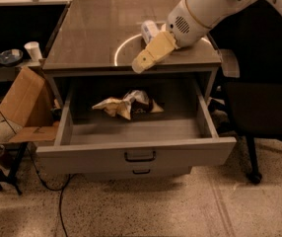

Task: Pick brown chip bag from top drawer and place on counter

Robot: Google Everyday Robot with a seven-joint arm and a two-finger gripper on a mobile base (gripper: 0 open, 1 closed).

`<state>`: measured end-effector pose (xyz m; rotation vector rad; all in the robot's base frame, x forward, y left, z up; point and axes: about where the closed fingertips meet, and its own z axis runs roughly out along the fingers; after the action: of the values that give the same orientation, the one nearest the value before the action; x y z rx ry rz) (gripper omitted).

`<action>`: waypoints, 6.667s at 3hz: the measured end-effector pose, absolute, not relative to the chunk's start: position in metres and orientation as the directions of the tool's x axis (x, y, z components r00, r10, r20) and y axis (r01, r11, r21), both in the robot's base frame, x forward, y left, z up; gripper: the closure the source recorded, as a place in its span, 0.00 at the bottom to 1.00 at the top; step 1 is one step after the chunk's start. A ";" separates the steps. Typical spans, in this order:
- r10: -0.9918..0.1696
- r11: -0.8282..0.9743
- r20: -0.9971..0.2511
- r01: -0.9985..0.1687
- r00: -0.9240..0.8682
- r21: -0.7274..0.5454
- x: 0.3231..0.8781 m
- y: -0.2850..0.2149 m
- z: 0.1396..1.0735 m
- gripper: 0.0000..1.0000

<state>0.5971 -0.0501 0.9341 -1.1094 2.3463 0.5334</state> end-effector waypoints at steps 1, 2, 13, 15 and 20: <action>-0.602 0.594 -0.577 -0.792 -0.552 0.138 0.597 -0.050 0.934 0.00; -0.572 0.612 -0.589 -0.775 -0.570 0.156 0.598 -0.045 0.928 0.00; -0.051 0.987 -0.281 -0.091 -0.958 0.133 0.713 0.052 0.655 0.00; -0.033 0.999 -0.249 -0.040 -0.968 0.026 0.707 0.043 0.634 0.50; -0.163 0.960 -0.310 -0.078 -0.937 -0.270 0.605 -0.067 0.819 1.00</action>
Offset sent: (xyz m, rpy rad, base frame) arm 0.0038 0.0081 -0.0124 0.0639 0.0061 -0.0751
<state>0.6048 -0.0669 0.8194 -0.1755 2.7766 -0.3641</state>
